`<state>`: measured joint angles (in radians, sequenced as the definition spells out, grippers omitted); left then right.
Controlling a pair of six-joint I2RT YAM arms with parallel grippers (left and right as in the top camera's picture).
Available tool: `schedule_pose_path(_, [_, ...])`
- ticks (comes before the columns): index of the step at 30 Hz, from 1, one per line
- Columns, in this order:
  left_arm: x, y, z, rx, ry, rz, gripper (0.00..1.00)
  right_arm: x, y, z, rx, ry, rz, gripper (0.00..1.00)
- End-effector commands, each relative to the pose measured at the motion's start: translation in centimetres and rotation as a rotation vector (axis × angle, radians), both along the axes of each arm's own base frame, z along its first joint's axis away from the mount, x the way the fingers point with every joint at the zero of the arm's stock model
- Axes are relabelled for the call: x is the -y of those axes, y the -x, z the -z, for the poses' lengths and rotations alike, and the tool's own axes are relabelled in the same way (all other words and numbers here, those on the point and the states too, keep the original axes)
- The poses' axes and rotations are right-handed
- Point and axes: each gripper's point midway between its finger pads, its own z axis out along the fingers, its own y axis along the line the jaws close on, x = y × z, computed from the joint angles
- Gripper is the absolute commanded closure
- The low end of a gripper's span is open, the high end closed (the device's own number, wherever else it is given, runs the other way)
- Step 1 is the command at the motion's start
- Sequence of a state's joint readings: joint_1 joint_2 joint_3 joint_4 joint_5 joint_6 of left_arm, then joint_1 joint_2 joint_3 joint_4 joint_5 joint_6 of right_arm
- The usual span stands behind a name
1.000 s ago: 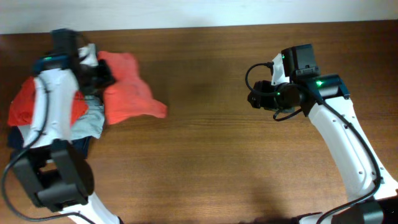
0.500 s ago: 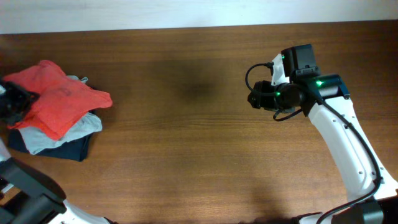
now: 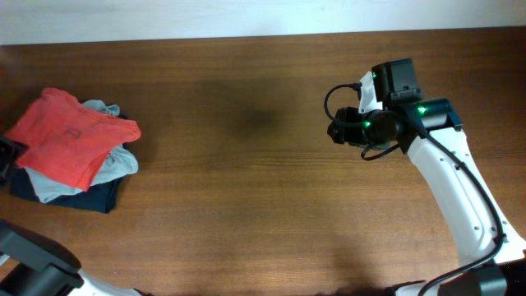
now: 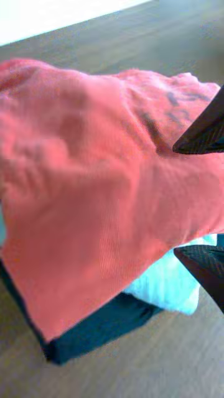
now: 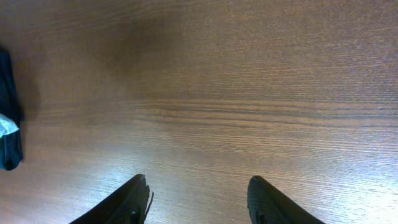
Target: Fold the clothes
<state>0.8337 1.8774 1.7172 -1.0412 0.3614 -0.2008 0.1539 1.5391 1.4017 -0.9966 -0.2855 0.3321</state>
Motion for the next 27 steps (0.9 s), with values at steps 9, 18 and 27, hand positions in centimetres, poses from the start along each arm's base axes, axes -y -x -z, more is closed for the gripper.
schedule_pose_path(9, [4.6, -1.1, -10.6, 0.147, -0.339, 0.326, 0.67, 0.2, -0.3, -0.3, 0.017, 0.01, -0.002, 0.43])
schedule_pose_path(18, [2.0, -2.5, 4.0, -0.264, -0.343, 0.226, 1.0, 0.2, -0.1, -0.2, 0.006, 0.008, -0.004, 0.42])
schedule_pose_path(27, [4.7, -5.0, 0.1, -0.082, -0.313, 0.402, 0.88, 0.1, -0.5, -1.4, 0.048, 0.017, -0.033, 0.43])
